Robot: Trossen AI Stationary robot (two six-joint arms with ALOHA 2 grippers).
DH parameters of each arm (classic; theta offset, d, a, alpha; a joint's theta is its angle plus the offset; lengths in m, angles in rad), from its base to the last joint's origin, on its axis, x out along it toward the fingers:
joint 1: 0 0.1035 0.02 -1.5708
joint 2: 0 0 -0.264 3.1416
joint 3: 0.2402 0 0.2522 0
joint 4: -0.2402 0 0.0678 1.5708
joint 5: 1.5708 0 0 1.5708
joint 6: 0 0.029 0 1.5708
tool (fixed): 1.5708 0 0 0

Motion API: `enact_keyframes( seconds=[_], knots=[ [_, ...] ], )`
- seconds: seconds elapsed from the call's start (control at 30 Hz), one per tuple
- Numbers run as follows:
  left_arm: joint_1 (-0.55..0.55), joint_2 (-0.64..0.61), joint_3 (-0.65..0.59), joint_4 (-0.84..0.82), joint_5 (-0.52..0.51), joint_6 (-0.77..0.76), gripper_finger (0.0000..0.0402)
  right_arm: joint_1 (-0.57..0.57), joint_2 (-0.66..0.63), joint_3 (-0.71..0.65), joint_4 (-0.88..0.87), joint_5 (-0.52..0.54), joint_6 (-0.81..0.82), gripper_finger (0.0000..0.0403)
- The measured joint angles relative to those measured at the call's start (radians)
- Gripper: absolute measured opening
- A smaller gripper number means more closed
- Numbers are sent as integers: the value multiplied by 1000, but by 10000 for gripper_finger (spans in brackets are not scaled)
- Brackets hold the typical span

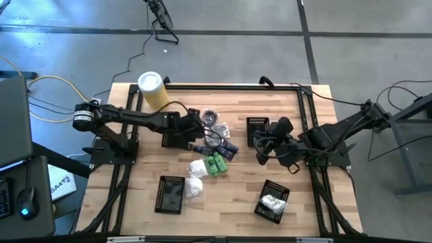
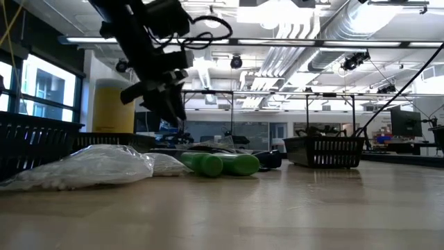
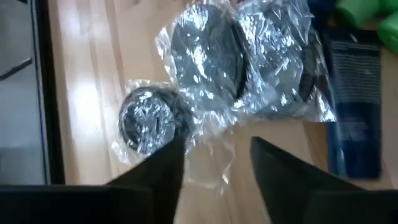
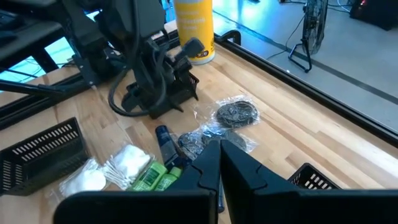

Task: Pick & Place Travel size toiletries
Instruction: Put the black hairbrush into the top left black basket

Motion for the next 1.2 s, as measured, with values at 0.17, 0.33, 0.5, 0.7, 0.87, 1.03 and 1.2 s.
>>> enact_keyframes(
  seconds=[0.17, 0.33, 0.5, 0.7, 0.87, 1.03, 1.2],
  knots=[
    [0, 38, 0, -11, 3, -80, 233, 0, 0, 0, -5, 0, -1, 4],
    [0, 78, -2, 4, 1, -123, 237, 0, 0, 0, -10, 0, -3, 4],
    [0, 129, 0, 83, 0, -134, 237, 0, 0, 0, -10, 0, -22, 4],
    [16, 187, -1, 70, 4, -183, 237, 0, 0, 0, -18, 0, -28, 4],
    [45, 206, -2, 78, -9, -186, 237, 0, 0, 0, -24, 0, -28, 4],
    [89, 205, 0, 89, -24, -186, 237, 0, 0, 0, -27, 0, -28, 4],
    [124, 211, 0, 92, 2, -186, 237, 0, 0, 0, -30, 0, -28, 4]
  ],
)
